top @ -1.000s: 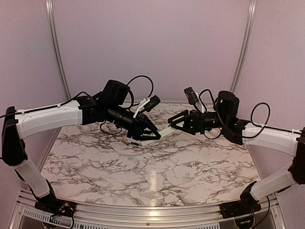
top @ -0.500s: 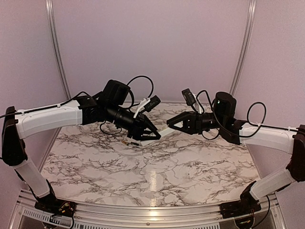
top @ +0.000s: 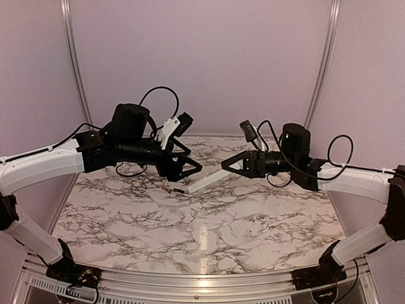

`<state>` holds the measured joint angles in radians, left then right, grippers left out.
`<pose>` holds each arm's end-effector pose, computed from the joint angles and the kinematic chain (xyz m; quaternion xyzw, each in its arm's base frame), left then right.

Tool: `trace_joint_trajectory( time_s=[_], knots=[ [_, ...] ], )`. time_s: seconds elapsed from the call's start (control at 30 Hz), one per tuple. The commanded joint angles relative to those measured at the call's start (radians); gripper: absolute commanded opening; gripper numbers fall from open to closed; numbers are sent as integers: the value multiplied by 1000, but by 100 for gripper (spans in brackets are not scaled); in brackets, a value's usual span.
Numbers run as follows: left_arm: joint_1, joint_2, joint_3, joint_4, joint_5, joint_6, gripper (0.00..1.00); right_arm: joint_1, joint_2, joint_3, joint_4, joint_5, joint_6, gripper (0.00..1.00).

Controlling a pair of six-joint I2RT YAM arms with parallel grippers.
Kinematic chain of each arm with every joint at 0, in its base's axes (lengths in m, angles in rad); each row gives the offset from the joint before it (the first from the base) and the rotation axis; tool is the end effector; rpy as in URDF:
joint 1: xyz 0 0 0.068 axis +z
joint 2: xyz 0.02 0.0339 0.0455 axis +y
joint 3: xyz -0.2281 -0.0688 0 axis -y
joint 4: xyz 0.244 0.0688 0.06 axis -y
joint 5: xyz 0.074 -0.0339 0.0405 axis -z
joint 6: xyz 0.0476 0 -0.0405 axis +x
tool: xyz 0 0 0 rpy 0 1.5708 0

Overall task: Load the batteries into the remote control
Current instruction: Pass from the right arm to the left

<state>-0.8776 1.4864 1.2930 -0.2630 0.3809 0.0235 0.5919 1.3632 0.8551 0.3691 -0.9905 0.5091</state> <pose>0.2151 -0.2866 0.3007 0.4530 0.7066 -0.3613 0.4061 0.2388 0.2085 0.2565 -0.3391 0.6504 0.6077 0.3046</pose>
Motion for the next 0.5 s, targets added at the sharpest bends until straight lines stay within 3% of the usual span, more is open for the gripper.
trace_joint_trajectory(
  time_s=[0.0, 0.2, 0.47],
  knots=[
    [-38, -82, -83, 89, -210, 56, 85, -25, 19, 46, -41, 61, 51, 17],
    [-164, -41, -111, 50, -489, 214, 83, -62, 41, 44, -48, 82, 122, 18],
    [-235, 50, -78, 30, -636, 285, 77, -66, 55, 31, -10, 51, 174, 19]
  ],
)
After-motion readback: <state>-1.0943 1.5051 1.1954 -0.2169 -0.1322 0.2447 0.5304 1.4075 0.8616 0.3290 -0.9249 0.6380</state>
